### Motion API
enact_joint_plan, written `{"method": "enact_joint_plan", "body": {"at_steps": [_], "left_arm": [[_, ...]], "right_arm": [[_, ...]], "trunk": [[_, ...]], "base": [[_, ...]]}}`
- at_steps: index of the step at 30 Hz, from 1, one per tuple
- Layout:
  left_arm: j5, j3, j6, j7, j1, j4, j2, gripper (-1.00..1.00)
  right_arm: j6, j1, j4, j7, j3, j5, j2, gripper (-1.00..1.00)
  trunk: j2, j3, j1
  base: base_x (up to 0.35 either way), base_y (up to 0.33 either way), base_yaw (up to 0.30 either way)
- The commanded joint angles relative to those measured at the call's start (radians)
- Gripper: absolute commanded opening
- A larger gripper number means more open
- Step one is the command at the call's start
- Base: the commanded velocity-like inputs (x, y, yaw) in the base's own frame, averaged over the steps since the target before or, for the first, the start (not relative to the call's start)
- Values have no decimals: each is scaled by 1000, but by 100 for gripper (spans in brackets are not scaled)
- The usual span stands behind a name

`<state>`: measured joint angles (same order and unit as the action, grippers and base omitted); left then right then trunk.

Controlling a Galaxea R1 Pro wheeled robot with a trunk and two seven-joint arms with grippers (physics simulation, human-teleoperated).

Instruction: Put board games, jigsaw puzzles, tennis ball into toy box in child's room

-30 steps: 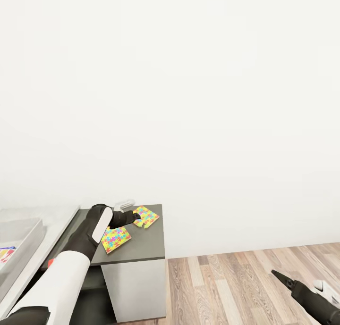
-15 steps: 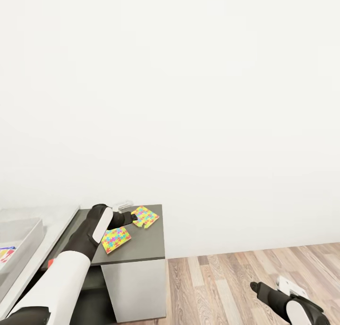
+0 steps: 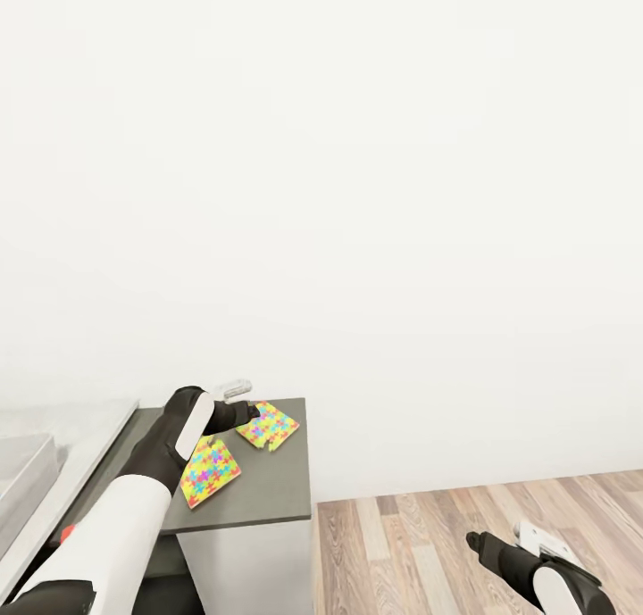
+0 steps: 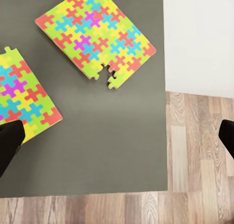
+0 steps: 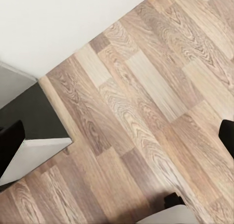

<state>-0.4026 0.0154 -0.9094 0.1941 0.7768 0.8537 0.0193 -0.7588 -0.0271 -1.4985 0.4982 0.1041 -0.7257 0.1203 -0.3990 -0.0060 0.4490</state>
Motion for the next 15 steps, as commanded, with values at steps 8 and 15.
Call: {"method": "enact_joint_plan", "body": {"at_steps": [8, 15], "left_arm": [[-13, 2, -5, 39, 1, 1, 3, 100], [-15, 3, -43, 68, 1, 5, 7, 100]], "right_arm": [[-4, -2, -1, 10, -1, -11, 1, 100], [-9, -3, 1, 10, -1, -12, 1, 100]], "trunk": [[-1, -14, 1], [-1, -25, 1]], "base": [[246, 0, 0], [34, 0, 0]]}}
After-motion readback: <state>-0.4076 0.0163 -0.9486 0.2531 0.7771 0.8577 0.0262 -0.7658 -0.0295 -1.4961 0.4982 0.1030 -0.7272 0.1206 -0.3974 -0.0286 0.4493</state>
